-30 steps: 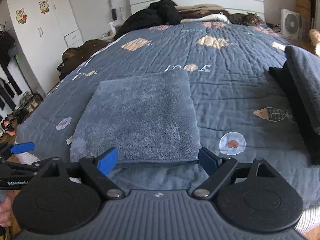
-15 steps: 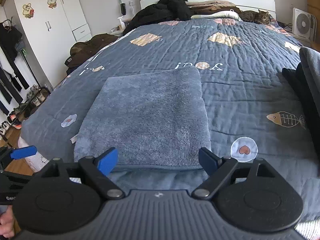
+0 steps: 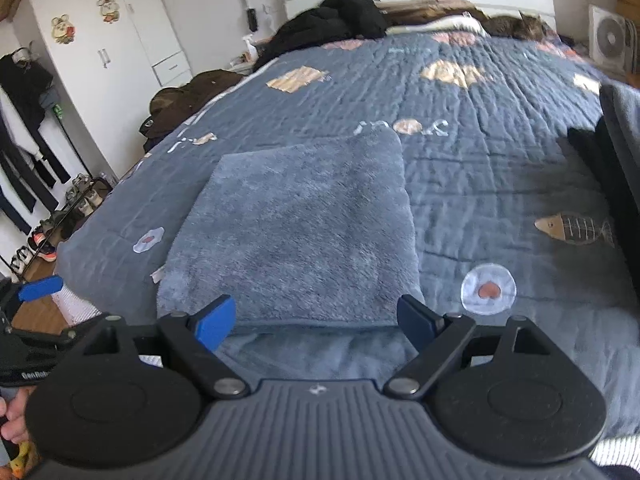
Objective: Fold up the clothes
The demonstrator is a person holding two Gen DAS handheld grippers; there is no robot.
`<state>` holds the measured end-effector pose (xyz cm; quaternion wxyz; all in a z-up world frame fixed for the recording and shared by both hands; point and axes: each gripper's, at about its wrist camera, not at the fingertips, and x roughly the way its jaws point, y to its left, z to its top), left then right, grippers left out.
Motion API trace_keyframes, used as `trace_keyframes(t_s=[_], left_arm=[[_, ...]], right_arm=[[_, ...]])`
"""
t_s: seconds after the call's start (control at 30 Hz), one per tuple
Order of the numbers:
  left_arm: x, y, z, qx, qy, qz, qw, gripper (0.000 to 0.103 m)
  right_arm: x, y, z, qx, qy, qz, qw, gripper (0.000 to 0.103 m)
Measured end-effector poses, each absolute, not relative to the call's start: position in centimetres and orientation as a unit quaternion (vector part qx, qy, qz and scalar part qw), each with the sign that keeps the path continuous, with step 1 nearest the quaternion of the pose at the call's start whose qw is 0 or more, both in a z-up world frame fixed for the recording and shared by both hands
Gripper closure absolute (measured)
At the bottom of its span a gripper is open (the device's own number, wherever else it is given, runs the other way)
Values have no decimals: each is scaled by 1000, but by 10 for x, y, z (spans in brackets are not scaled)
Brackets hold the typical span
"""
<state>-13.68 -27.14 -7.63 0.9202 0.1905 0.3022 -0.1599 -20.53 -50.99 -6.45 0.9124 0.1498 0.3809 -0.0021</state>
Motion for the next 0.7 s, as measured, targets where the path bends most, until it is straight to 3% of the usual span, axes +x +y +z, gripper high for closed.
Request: trace_keyframes(t_s=[0.37, 0.7], left_arm=[[-145, -312, -146, 419, 196, -180, 868, 5], [-133, -336, -211, 551, 147, -217, 792, 5]], right_arm=[[-188, -541, -97, 210, 404, -2, 890, 16], [-184, -556, -111, 246, 412, -12, 877, 16]])
